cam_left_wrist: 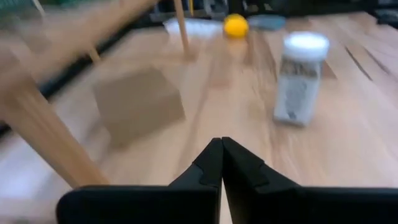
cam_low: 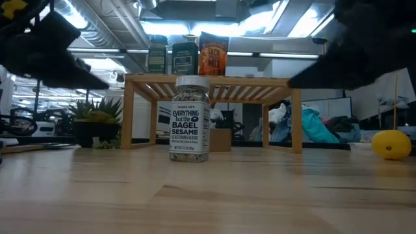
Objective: Shelf spices
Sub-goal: Put the white seasoning bottle on the shelf
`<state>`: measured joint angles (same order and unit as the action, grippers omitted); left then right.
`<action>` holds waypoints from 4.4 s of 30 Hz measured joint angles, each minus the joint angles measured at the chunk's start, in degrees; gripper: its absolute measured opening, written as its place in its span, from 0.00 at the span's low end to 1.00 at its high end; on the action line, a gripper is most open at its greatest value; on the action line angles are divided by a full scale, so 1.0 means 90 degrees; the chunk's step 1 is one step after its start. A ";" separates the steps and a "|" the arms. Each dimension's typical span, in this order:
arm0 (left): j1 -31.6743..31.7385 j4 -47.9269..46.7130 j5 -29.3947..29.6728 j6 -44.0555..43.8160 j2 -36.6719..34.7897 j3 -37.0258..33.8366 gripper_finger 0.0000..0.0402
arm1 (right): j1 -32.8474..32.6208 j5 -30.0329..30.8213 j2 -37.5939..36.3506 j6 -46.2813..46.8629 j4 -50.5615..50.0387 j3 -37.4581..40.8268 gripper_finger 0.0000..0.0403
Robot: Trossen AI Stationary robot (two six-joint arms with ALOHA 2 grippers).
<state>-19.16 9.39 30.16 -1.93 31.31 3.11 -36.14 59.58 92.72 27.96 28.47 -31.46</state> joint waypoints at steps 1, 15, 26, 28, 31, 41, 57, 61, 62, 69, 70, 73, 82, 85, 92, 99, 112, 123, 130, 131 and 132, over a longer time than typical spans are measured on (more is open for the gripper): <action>0.0000 -0.0215 -0.0135 -0.0121 -0.0048 0.0000 0.00 | 0.0103 -0.0006 0.0044 0.0021 0.0173 0.0003 0.01; 0.0009 -0.0246 0.0512 0.0839 -0.0391 0.0002 0.00 | 0.1744 -0.4640 0.0343 0.0013 0.0191 -0.0354 0.13; 0.0007 -0.0705 0.0536 0.0703 -0.0779 0.0005 0.00 | 0.1845 -0.5187 0.0348 0.0594 0.0408 -0.0357 0.52; 0.0007 -0.0707 0.0533 0.0692 -0.0783 0.0007 0.00 | 0.1848 -0.5108 0.0382 0.0685 0.0591 -0.0359 0.57; 0.0007 -0.0707 0.0535 0.0690 -0.0782 0.0007 0.00 | 0.1848 -0.4985 0.0574 0.0695 0.0724 -0.0485 0.62; 0.0005 -0.0927 0.0533 0.0396 -0.0777 0.0010 0.00 | 0.1848 -0.5053 0.2009 -0.0005 0.0638 -0.1639 0.64; 0.0005 -0.0996 0.0322 0.0213 -0.0772 0.0010 0.00 | 0.1862 -0.4153 0.2728 -0.0330 0.0479 -0.2195 0.64; 0.0005 -0.0993 0.0320 0.0186 -0.0772 0.0010 0.00 | 0.1862 -0.3939 0.2728 -0.0332 0.0502 -0.2217 0.64; 0.0005 -0.0995 0.0320 0.0166 -0.0772 0.0010 0.00 | 0.1865 -0.3862 0.2728 -0.0346 0.0507 -0.2224 0.64; 0.0005 -0.0994 0.0209 0.0090 -0.0772 0.0010 0.00 | 0.1990 -0.3721 0.2728 -0.0662 0.0626 -0.2227 0.64; 0.0005 -0.0994 0.0184 0.0089 -0.0772 0.0010 0.00 | 0.1994 -0.3727 0.2728 -0.0663 0.0664 -0.2227 0.64; 0.0005 -0.0993 0.0172 0.0090 -0.0772 0.0010 0.00 | 0.2025 -0.3733 0.2728 -0.0859 0.0904 -0.2227 0.64; 0.0005 -0.0994 0.0169 0.0089 -0.0772 0.0010 0.00 | 0.2032 -0.3820 0.2728 -0.1321 0.1322 -0.2227 0.64; 0.0005 -0.0995 0.0167 0.0080 -0.0772 0.0010 0.00 | 0.2034 -0.3840 0.2728 -0.1330 0.1404 -0.2227 0.64; 0.0005 -0.0987 0.0167 0.0072 -0.0773 0.0010 0.00 | 0.2201 -0.4050 0.2762 -0.1330 0.1653 -0.2237 0.64; 0.0005 -0.0981 0.0164 0.0069 -0.0773 0.0010 0.00 | 0.2409 -0.4358 0.2765 -0.1323 0.1668 -0.2246 0.64; 0.0005 -0.0981 0.0167 0.0068 -0.0773 0.0010 0.00 | 0.2387 -0.4416 0.2772 -0.1314 0.2205 -0.2246 0.50; 0.0005 -0.0986 0.0167 0.0067 -0.0775 0.0010 0.00 | 0.2322 -0.4392 0.2015 -0.2080 0.2119 -0.2246 0.50; 0.0005 -0.0994 0.0167 0.0069 -0.0773 0.0010 0.00 | 0.2062 -0.3715 0.0478 -0.3325 0.0409 -0.2246 0.50; 0.0005 -0.0996 0.0167 0.0069 -0.0775 0.0010 0.00 | 0.2015 -0.3589 0.0233 -0.3441 0.0131 -0.2246 0.50; 0.0005 -0.0991 0.0167 0.0069 -0.0772 0.0010 0.00 | 0.1970 -0.3449 -0.0012 -0.3562 -0.0153 -0.2246 0.50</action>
<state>-19.11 0.47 31.66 -1.30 24.36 3.20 -18.41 28.54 92.61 -4.10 27.10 -51.68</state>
